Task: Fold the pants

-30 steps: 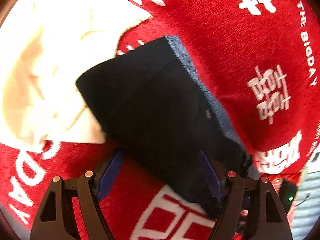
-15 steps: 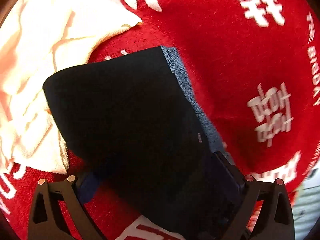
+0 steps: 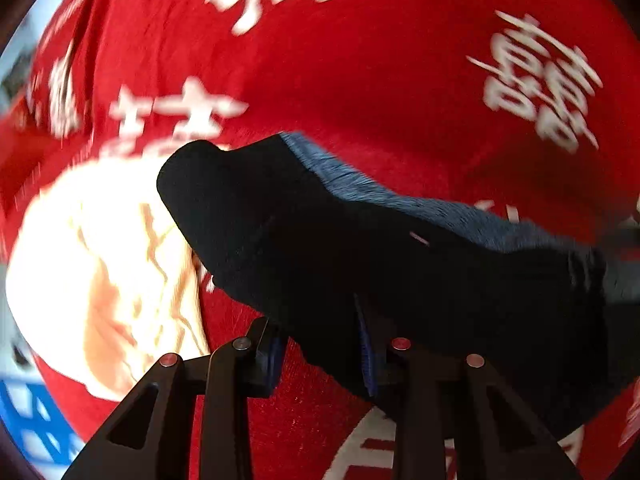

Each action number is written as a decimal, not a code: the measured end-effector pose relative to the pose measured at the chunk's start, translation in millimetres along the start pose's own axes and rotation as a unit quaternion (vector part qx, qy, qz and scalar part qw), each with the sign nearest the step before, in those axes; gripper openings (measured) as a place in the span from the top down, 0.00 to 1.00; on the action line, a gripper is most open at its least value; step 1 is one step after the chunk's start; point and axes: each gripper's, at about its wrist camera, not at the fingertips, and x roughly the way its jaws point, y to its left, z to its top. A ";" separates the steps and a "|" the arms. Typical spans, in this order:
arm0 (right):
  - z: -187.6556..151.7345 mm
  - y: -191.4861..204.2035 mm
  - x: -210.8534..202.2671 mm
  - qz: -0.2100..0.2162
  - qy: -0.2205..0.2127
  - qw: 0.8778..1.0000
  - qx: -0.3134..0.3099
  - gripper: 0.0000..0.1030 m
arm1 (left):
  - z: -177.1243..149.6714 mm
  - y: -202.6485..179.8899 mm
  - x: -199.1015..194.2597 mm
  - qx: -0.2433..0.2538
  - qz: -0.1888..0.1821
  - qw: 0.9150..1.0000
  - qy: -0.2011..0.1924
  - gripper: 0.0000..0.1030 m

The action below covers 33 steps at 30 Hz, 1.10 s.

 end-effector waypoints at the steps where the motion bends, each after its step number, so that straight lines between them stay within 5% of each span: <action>1: 14.5 11.9 0.9 0.010 0.008 1.000 -0.013 0.09 | -0.7 -5.4 -2.4 0.015 0.004 1.000 -0.006 0.69; 8: 83.4 122.7 54.6 0.026 0.123 0.985 -0.115 0.09 | -7.8 -20.0 -7.2 0.064 0.028 0.997 -0.023 0.69; 16: 79.9 188.0 129.3 -0.078 0.228 0.943 -0.227 0.09 | -11.3 -30.3 -7.4 0.066 0.038 0.997 -0.026 0.69; 17: 77.4 185.2 136.6 -0.096 0.239 0.939 -0.230 0.14 | -10.7 -30.3 -7.1 0.064 0.038 0.997 -0.025 0.69; 18: 75.3 181.3 140.5 -0.106 0.243 0.936 -0.230 0.44 | -10.8 -30.0 -7.4 0.064 0.038 0.997 -0.025 0.69; 20: 74.2 168.6 137.3 -0.069 0.245 0.946 -0.199 0.78 | -9.5 -32.4 -11.1 0.067 0.030 0.997 -0.021 0.69; 21: 75.0 162.3 130.1 -0.051 0.233 0.954 -0.183 0.82 | -9.4 -36.2 -12.8 0.072 0.033 0.997 -0.026 0.69; 28: 62.1 110.9 55.9 0.041 0.142 0.979 -0.141 0.83 | -0.9 -73.9 -50.6 0.117 0.023 0.990 -0.071 0.69; 33: 44.9 58.1 -7.7 0.104 0.082 0.986 -0.099 0.83 | 3.7 -109.2 -87.4 0.158 -0.005 0.982 -0.108 0.69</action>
